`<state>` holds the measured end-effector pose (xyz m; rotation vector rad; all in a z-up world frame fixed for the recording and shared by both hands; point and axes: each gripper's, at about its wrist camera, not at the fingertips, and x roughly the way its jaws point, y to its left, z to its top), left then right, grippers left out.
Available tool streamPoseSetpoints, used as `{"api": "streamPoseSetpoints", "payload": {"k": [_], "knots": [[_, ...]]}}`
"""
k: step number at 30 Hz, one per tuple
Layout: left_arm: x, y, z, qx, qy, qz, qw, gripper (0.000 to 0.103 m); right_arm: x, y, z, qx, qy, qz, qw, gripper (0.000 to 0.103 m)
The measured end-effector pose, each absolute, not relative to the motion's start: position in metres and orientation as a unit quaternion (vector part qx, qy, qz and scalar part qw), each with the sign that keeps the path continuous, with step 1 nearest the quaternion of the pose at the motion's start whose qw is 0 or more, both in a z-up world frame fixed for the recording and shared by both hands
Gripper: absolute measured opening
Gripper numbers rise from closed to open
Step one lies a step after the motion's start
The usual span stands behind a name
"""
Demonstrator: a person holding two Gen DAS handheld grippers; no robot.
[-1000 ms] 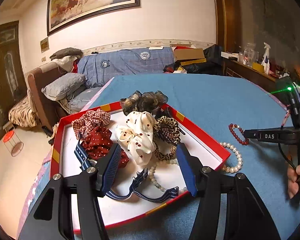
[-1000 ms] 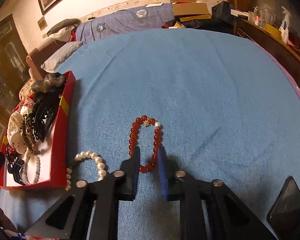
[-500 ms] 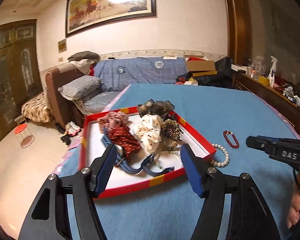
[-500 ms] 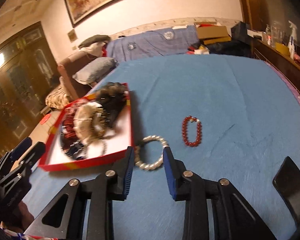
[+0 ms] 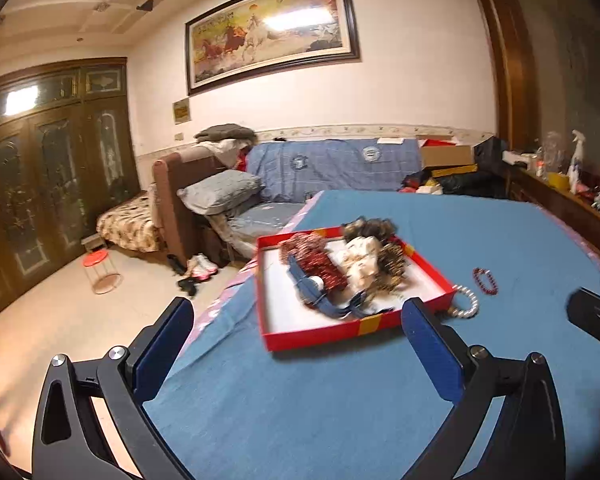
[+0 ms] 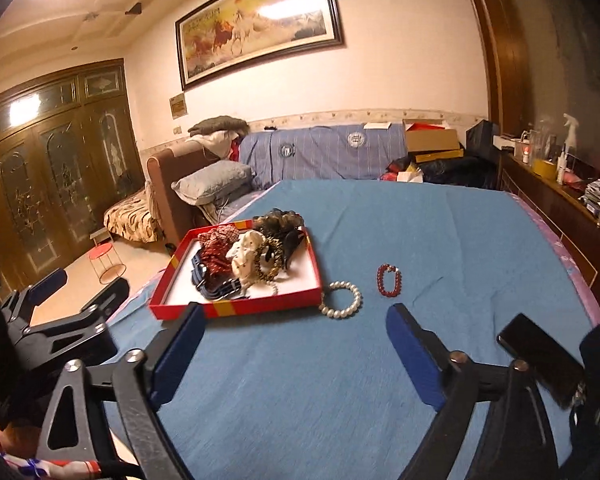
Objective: Organize jewelry
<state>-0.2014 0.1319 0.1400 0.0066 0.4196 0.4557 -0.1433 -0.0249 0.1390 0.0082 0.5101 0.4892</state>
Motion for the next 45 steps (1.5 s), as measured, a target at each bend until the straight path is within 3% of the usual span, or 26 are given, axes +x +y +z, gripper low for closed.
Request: {"api": "streamPoseSetpoints", "payload": {"k": [12, 21, 45], "knots": [[-0.196, 0.143, 0.115, 0.022, 0.283, 0.244, 0.927, 0.103, -0.156, -0.007, 0.122, -0.029, 0.252, 0.229, 0.94, 0.098], [-0.205, 0.146, 0.108, 0.016, 0.256, 0.276, 0.926, 0.103, -0.159, 0.006, 0.107, -0.05, 0.266, 0.241, 0.932, 0.098], [-0.187, 0.154, 0.08, -0.019, 0.292, 0.258, 0.921, 0.103, -0.153, 0.014, 0.083, -0.059, 0.301, 0.251, 0.918, 0.098]]}}
